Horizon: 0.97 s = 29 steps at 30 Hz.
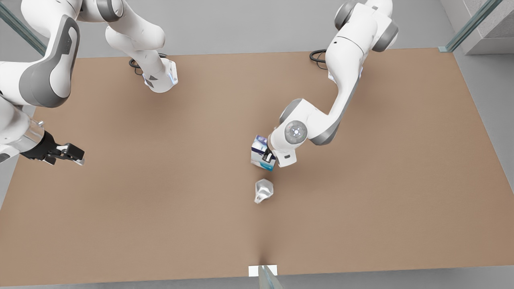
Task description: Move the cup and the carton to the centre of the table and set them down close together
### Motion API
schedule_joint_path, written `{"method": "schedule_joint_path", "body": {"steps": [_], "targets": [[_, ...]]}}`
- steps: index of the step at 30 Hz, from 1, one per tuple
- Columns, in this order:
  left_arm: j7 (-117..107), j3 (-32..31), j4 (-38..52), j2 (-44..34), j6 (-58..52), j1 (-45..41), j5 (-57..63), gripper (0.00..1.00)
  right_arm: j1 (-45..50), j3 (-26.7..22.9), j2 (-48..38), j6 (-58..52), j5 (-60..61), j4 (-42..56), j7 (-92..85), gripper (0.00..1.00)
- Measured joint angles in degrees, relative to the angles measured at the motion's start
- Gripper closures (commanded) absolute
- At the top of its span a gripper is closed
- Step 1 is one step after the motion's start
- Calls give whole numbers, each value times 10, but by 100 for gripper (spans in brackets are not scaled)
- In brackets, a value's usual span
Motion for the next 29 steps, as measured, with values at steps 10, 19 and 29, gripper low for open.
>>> {"method": "schedule_joint_path", "body": {"steps": [10, 19, 29], "targets": [[-8, 1, 1, 3, -8, 0, 0, 0, 0, 0, 4, 0, 0, 0, 0, 0], [321, 58, 88, -79, -274, 115, -19, 0, 0, 0, 4, 0, 0, 0, 0, 0], [1041, 68, -45, -243, -212, 248, 186, 0, 0, 0, 4, 0, 0, 0, 0, 0]]}}
